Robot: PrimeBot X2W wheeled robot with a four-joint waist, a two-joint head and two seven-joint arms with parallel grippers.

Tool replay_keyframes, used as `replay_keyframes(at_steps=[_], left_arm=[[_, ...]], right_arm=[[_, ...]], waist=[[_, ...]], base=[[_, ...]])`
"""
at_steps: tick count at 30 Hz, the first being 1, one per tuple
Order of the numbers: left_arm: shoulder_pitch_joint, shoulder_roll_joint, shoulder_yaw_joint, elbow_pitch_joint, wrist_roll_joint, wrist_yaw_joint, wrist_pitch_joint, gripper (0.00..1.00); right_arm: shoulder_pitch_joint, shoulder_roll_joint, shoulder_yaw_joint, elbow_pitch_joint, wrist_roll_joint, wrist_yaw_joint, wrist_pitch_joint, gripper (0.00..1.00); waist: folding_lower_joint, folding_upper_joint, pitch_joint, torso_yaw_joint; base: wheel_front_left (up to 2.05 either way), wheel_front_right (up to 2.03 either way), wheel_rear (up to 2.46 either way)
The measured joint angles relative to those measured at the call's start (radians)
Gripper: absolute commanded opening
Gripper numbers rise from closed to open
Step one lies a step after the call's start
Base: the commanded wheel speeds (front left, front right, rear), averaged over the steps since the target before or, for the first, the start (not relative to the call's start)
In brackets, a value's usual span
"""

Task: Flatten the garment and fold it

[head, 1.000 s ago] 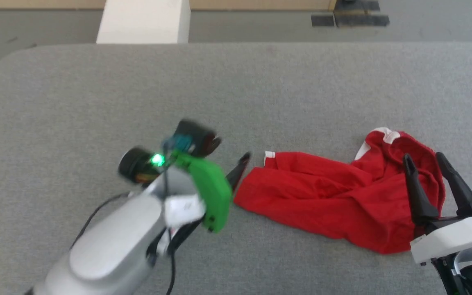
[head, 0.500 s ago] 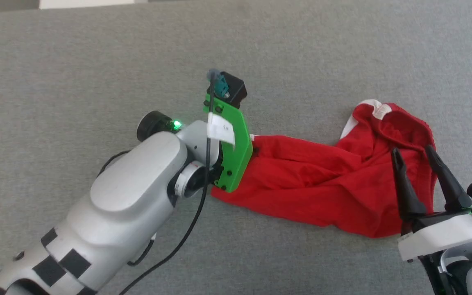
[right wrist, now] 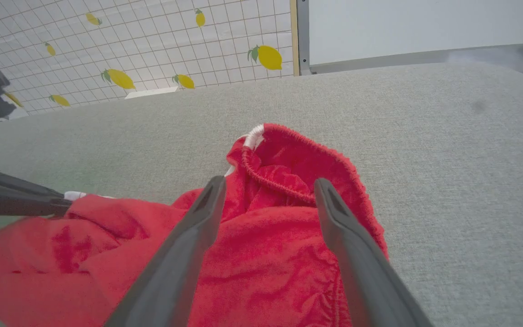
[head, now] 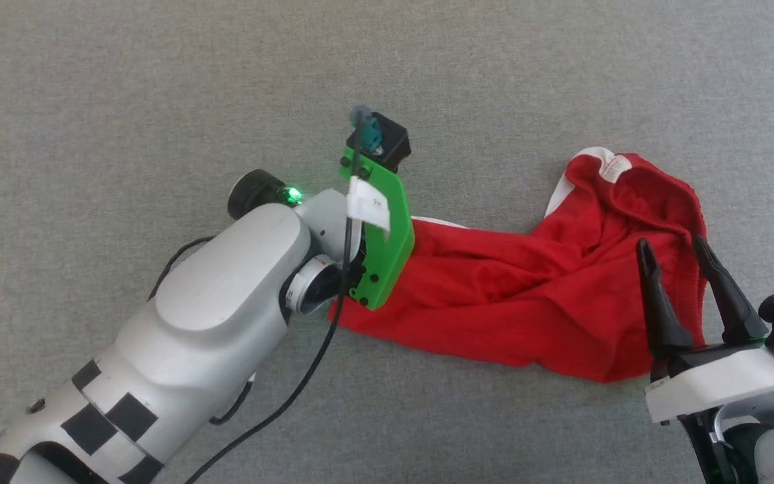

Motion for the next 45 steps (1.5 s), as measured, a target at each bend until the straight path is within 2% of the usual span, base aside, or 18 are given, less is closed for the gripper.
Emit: replay_keyframes(at_steps=[3, 8, 15, 22, 26, 27, 31, 35, 45], left_arm=[[0.017, -0.002, 0.006, 0.014, 0.010, 0.004, -0.065, 0.00], [0.023, -0.009, 0.050, 0.048, 0.033, 0.035, -0.199, 0.00], [0.014, -0.013, 0.154, 0.094, 0.079, 0.127, -0.414, 0.00], [-0.005, 0.045, 0.268, 0.161, 0.098, 0.230, -0.588, 0.00], [-0.010, 0.078, 0.301, 0.205, 0.100, 0.248, -0.630, 0.00], [-0.010, 0.082, 0.302, 0.214, 0.100, 0.248, -0.633, 1.00], [-0.009, 0.085, 0.292, 0.237, 0.100, 0.232, -0.642, 1.00], [-0.004, 0.082, 0.289, 0.231, 0.101, 0.214, -0.695, 1.00], [0.124, 0.104, 0.277, 0.053, 0.176, 0.205, -0.949, 1.00]], right_arm=[[0.000, 0.001, 0.001, 0.007, -0.002, 0.000, 0.001, 1.00], [0.000, -0.001, 0.003, 0.021, -0.002, 0.000, 0.013, 1.00], [0.000, -0.007, 0.001, 0.026, 0.001, 0.000, 0.040, 1.00], [0.000, -0.006, 0.012, 0.024, 0.002, 0.000, 0.053, 1.00], [0.000, -0.004, 0.019, 0.021, 0.002, 0.000, 0.053, 1.00], [0.000, -0.003, 0.021, 0.021, 0.002, 0.000, 0.053, 1.00], [0.000, 0.000, 0.024, 0.022, 0.002, 0.000, 0.053, 1.00], [0.000, 0.001, 0.020, 0.026, 0.002, 0.000, 0.054, 1.00], [0.004, 0.000, 0.002, 0.040, 0.009, 0.000, 0.072, 1.00]], waist=[[0.0000, 0.0000, -0.016, 0.008], [-0.0001, 0.0000, -0.057, 0.025], [-0.0001, 0.0000, -0.123, 0.063], [0.0000, 0.0000, -0.151, 0.099], [-0.0001, 0.0000, -0.139, 0.101], [-0.0001, 0.0000, -0.135, 0.100], [0.0000, 0.0000, -0.122, 0.099], [0.0000, 0.0000, -0.127, 0.106], [-0.0001, 0.0000, -0.194, 0.135]], base=[[0.00, 0.00, 0.00], [0.00, 0.00, 0.00], [0.00, 0.00, 0.00], [0.00, 0.00, 0.00], [0.00, 0.00, 0.00], [0.00, 0.00, 0.00], [0.00, 0.00, 0.00], [0.00, 0.00, 0.00], [0.00, 0.00, 0.00]])
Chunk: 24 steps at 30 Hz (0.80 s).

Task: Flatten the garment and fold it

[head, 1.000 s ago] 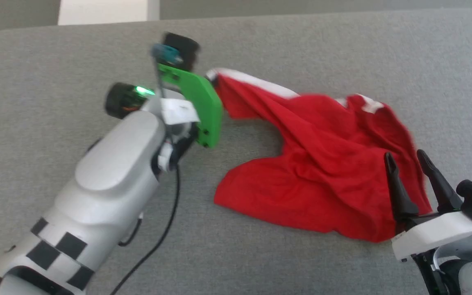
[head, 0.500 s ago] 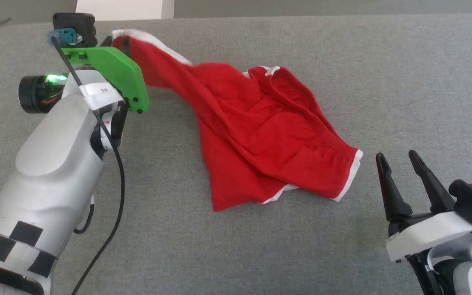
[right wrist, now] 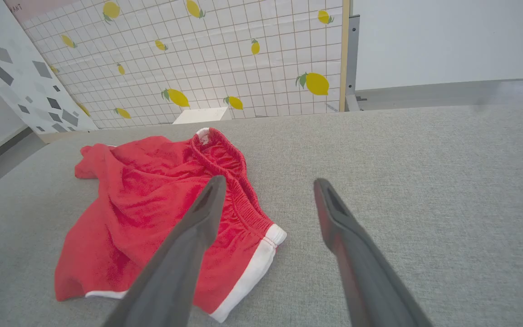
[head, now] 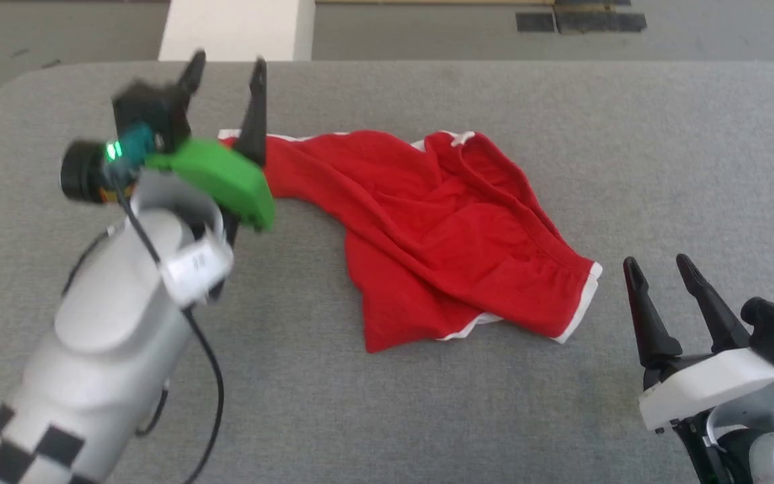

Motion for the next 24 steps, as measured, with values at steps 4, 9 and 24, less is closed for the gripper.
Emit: replay_keyframes(at_steps=[4, 9, 24], left_arm=[[0.124, 0.037, -0.023, -0.105, 0.042, 0.045, -0.037, 1.00], [0.283, 0.081, -0.061, -0.210, 0.052, 0.090, -0.036, 1.00], [0.443, 0.138, -0.141, -0.445, 0.028, 0.136, 0.121, 1.00]], right_arm=[[0.018, -0.002, -0.005, 0.002, 0.007, 0.000, 0.009, 1.00], [0.033, -0.004, -0.006, 0.002, 0.014, 0.000, 0.022, 1.00], [0.055, -0.003, -0.001, -0.004, 0.015, 0.000, 0.034, 1.00]], waist=[[0.0000, 0.0000, -0.033, 0.021], [0.0000, 0.0000, -0.067, 0.045], [-0.0001, 0.0000, -0.076, 0.069]], base=[[0.00, 0.00, 0.00], [0.00, 0.00, 0.00], [0.00, 0.00, 0.00]])
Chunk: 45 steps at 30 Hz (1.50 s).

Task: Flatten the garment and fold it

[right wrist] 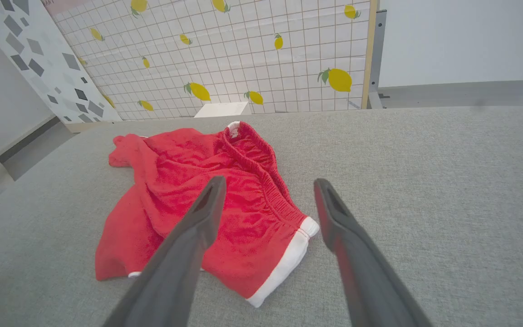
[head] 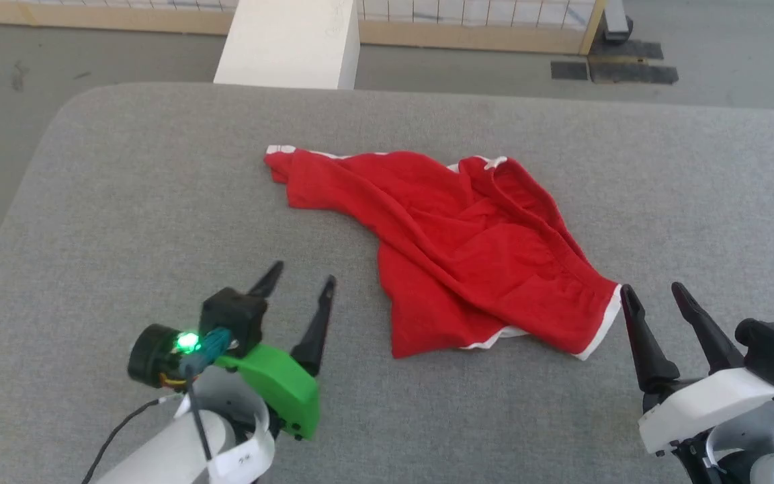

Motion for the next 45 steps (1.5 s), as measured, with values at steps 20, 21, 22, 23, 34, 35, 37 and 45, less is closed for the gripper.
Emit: replay_keyframes(at_steps=[20, 21, 22, 23, 34, 35, 37, 45], left_arm=[[-0.259, -0.032, -0.112, -0.033, -0.205, -0.080, 0.663, 1.00], [-0.267, -0.032, -0.115, -0.024, -0.203, -0.074, 0.675, 1.00], [-0.274, -0.030, -0.121, -0.015, -0.198, -0.068, 0.685, 1.00], [-0.279, -0.030, -0.125, -0.007, -0.192, -0.066, 0.687, 1.00], [-0.278, -0.036, -0.139, 0.034, -0.197, -0.096, 0.667, 0.00], [-0.277, -0.037, -0.139, 0.037, -0.197, -0.099, 0.655, 0.00], [-0.274, -0.036, -0.137, 0.036, -0.194, -0.100, 0.631, 0.00], [-0.188, 0.014, -0.133, -0.083, -0.193, -0.070, 0.596, 0.00]], right_arm=[[-0.012, -0.002, 0.004, -0.039, -0.021, 0.000, -0.017, 1.00], [-0.016, -0.002, 0.004, -0.039, -0.021, 0.000, -0.020, 1.00], [-0.019, -0.001, 0.005, -0.038, -0.022, 0.000, -0.023, 1.00], [-0.022, 0.000, 0.006, -0.038, -0.024, 0.000, -0.024, 1.00], [-0.022, 0.007, 0.008, -0.021, -0.029, 0.000, -0.036, 1.00], [-0.022, 0.008, 0.008, -0.018, -0.029, 0.000, -0.036, 1.00], [-0.022, 0.009, 0.012, -0.012, -0.029, 0.000, -0.035, 1.00], [-0.020, 0.006, 0.009, 0.010, -0.026, 0.000, -0.023, 1.00]], waist=[[0.0000, 0.0000, 0.178, -0.070], [0.0000, 0.0000, 0.186, -0.075], [0.0000, 0.0000, 0.192, -0.080], [0.0000, 0.0000, 0.198, -0.084], [0.0002, 0.0000, 0.214, -0.096], [0.0002, 0.0000, 0.209, -0.094], [0.0002, 0.0000, 0.196, -0.091], [0.0002, 0.0000, 0.115, -0.072]], base=[[0.00, 0.00, 0.00], [0.00, 0.00, 0.00], [0.00, 0.00, 0.00], [0.00, 0.00, 0.00], [0.00, 0.00, 0.00], [0.00, 0.00, 0.00], [0.00, 0.00, 0.00], [0.00, 0.00, 0.00]])
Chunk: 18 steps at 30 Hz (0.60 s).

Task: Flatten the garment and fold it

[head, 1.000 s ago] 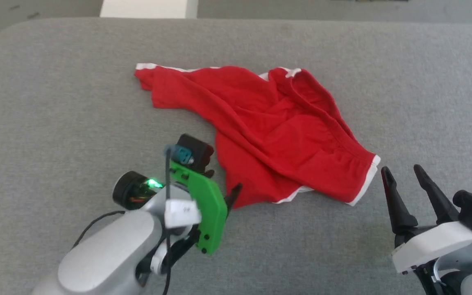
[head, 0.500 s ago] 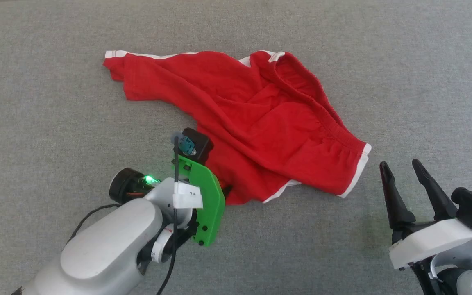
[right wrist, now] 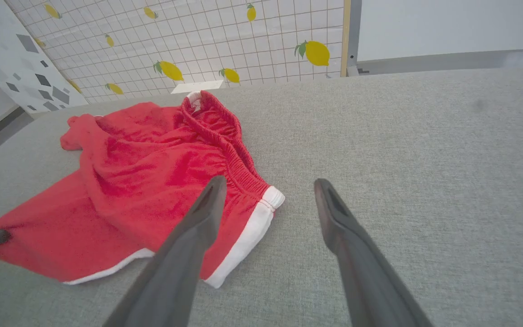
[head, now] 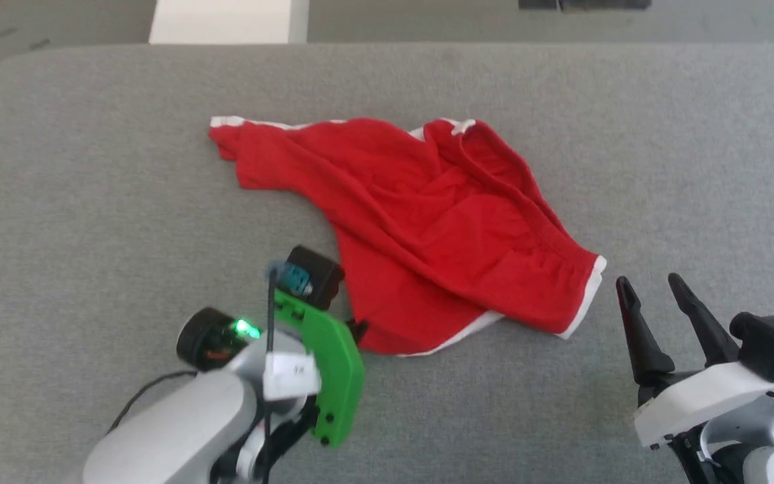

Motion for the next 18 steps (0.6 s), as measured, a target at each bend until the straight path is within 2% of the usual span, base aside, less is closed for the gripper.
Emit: replay_keyframes(at_steps=[4, 10, 14, 18], left_arm=[[0.065, 0.056, 0.007, -0.114, -0.001, 0.053, 0.000, 0.00], [0.120, 0.146, 0.076, -0.238, -0.002, 0.142, -0.026, 0.00], [0.115, 0.188, 0.123, -0.227, -0.006, 0.147, -0.038, 0.00], [0.080, 0.188, 0.138, -0.141, -0.006, 0.114, -0.054, 0.00]], right_arm=[[0.003, -0.002, -0.009, 0.007, 0.007, 0.000, 0.006, 1.00], [0.016, -0.002, -0.020, 0.004, 0.012, 0.000, 0.007, 1.00], [0.015, -0.001, -0.007, -0.003, 0.012, 0.000, 0.009, 1.00], [0.010, 0.000, 0.004, -0.007, 0.012, 0.000, 0.008, 1.00]], waist=[[0.0000, 0.0000, -0.045, 0.016], [-0.0001, 0.0000, -0.081, 0.049], [-0.0001, 0.0000, -0.069, 0.059], [-0.0001, 0.0000, -0.040, 0.053]], base=[[0.00, 0.00, 0.00], [0.00, 0.00, 0.00], [0.00, 0.00, 0.00], [0.00, 0.00, 0.00]])
